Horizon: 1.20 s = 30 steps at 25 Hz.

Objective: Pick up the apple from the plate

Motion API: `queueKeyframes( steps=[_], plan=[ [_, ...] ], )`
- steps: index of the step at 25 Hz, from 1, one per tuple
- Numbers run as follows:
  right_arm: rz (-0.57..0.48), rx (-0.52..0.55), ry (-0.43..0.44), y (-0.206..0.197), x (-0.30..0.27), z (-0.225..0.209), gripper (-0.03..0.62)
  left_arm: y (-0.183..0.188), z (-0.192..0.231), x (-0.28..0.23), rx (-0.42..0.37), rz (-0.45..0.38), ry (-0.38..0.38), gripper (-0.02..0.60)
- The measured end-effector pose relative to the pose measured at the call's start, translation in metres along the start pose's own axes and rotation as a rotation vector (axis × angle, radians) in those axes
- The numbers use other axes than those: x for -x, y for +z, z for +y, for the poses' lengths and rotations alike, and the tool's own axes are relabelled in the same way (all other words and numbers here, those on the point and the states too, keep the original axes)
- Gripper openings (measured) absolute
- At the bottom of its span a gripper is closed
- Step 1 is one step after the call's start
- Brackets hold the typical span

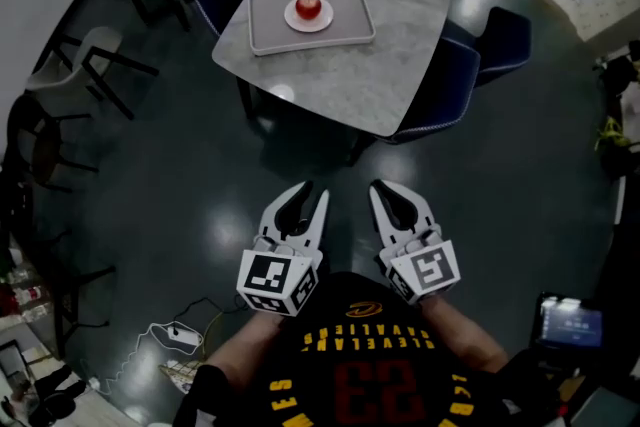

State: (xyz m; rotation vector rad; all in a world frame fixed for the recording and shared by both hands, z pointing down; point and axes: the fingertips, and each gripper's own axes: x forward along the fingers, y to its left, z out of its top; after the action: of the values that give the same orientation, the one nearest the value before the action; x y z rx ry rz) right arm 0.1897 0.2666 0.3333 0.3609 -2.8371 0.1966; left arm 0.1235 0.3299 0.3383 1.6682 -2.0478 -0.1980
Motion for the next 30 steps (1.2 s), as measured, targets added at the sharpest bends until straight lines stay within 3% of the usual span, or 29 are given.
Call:
queueKeyframes(
  steps=[6, 15, 22, 30],
  plan=[
    [0.001, 0.016, -0.022, 0.015, -0.058, 0.006, 0.008, 0.021, 0.050, -0.019, -0.004, 0.014, -0.017, 0.101],
    [0.011, -0.021, -0.031, 0.013, -0.093, -0.027, 0.008, 0.033, 0.060, -0.063, -0.024, 0.043, -0.031, 0.101],
    [-0.019, -0.044, 0.049, 0.029, -0.152, -0.077, 0.008, 0.063, 0.087, -0.114, -0.042, 0.008, 0.068, 0.101],
    [-0.032, -0.029, 0.117, 0.059, -0.196, -0.139, 0.008, 0.099, 0.090, -0.179, -0.028, -0.025, 0.124, 0.101]
  ],
)
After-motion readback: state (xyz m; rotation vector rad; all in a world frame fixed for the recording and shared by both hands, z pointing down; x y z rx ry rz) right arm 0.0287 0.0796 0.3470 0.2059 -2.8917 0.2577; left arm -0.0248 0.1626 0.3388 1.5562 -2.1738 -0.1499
